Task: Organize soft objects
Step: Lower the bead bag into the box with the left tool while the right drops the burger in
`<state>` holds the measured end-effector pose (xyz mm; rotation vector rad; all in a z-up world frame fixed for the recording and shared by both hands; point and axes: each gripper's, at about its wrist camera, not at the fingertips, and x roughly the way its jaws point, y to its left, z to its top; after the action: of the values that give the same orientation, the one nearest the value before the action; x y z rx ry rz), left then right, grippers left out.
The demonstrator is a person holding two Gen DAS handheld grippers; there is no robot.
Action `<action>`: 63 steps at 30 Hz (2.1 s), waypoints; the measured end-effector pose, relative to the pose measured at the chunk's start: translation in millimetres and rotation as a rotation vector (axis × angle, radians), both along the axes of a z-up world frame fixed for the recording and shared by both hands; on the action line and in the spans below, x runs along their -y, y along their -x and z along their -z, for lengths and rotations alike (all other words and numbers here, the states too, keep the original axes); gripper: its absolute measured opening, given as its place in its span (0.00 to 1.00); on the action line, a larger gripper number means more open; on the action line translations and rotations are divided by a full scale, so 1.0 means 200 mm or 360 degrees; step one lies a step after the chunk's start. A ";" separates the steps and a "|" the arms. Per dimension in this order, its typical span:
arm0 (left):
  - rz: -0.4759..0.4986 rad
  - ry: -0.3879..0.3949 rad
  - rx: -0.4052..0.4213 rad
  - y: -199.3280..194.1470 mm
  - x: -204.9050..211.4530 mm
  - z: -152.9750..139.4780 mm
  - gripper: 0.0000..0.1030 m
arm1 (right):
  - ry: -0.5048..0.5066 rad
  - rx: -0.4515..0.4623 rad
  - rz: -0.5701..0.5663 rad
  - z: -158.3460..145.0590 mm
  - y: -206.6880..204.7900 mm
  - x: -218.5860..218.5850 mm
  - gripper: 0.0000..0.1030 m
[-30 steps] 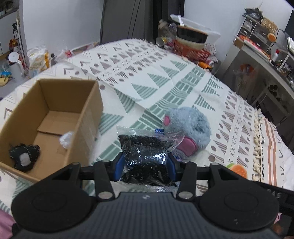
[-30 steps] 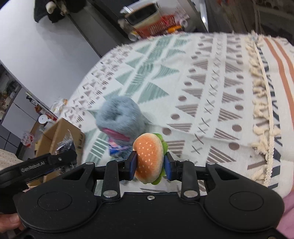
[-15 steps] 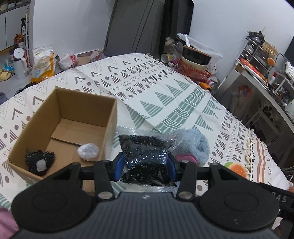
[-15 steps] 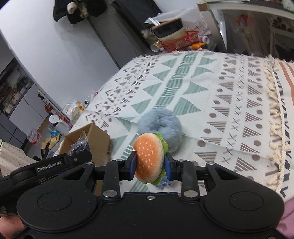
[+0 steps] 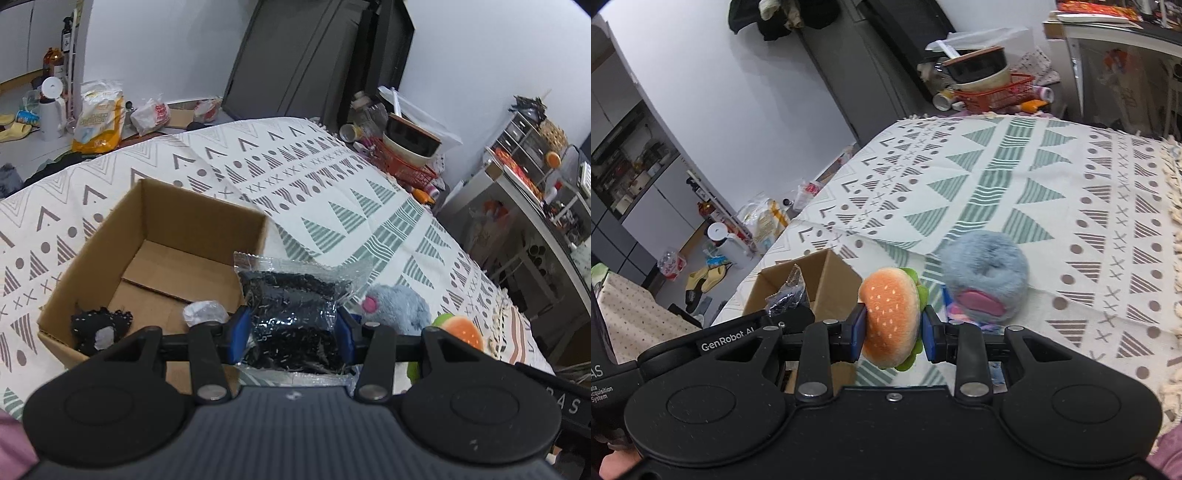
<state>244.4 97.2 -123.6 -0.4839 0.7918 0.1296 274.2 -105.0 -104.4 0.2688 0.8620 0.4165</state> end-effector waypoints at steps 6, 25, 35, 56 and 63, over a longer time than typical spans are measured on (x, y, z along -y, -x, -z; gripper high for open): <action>-0.0083 0.0071 -0.0017 0.00 -0.12 0.03 0.46 | -0.0021 0.0014 -0.0064 0.02 -0.02 -0.11 0.30; -0.0379 0.0217 -0.0059 0.03 -0.45 0.09 0.46 | -0.0085 -0.0002 -0.0102 0.04 -0.07 -0.37 0.30; -0.0495 0.0292 -0.0042 0.05 -0.57 0.10 0.46 | -0.0124 -0.0044 -0.0189 0.07 -0.08 -0.53 0.30; -0.0579 0.0323 0.0001 0.09 -0.60 0.07 0.67 | -0.0137 -0.0142 -0.0237 0.12 -0.06 -0.59 0.53; -0.0546 0.0258 -0.0034 0.07 -0.58 0.07 0.69 | -0.0100 -0.0139 -0.0141 0.12 -0.07 -0.45 0.57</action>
<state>230.6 214.0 -138.4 -0.7717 0.7382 0.3913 288.4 -14.7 -128.4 0.3094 0.9498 0.5181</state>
